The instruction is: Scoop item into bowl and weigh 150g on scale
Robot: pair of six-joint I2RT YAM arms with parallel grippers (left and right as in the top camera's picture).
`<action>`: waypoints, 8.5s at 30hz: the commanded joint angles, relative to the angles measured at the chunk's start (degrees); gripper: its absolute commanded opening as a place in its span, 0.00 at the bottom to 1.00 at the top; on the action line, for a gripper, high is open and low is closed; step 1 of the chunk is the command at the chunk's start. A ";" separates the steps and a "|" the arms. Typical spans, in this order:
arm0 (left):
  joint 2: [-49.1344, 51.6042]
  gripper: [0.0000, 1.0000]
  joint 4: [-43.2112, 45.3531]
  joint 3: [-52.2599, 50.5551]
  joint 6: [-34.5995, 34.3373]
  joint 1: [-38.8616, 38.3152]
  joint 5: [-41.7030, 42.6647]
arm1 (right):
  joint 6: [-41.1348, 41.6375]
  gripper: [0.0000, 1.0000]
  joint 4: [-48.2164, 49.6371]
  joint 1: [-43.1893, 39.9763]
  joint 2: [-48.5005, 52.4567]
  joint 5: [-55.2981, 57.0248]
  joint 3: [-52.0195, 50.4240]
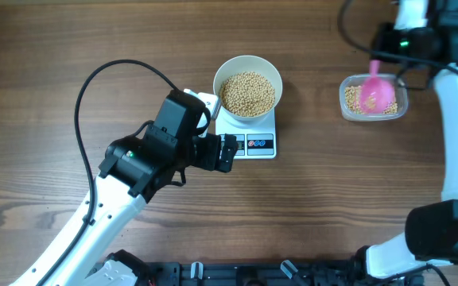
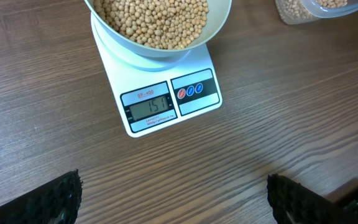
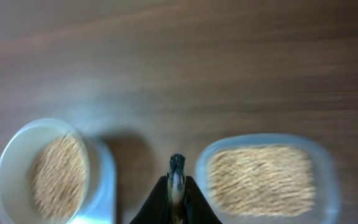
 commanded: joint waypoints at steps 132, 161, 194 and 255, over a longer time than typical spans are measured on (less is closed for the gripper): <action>-0.04 1.00 0.15 -0.09 1.16 -0.26 -0.50 | 9.66 0.04 54.14 12.50 11.76 -19.08 0.24; -0.04 1.00 0.15 -0.09 1.16 -0.26 -0.50 | 0.76 0.04 45.24 27.58 20.04 -12.44 0.24; -0.04 1.00 0.15 -0.09 1.16 -0.26 -0.50 | 18.93 0.04 46.01 22.75 20.61 -11.82 0.26; -0.04 1.00 0.15 -0.09 1.16 -0.26 -0.50 | 2.14 0.04 12.02 -4.90 14.25 7.08 0.20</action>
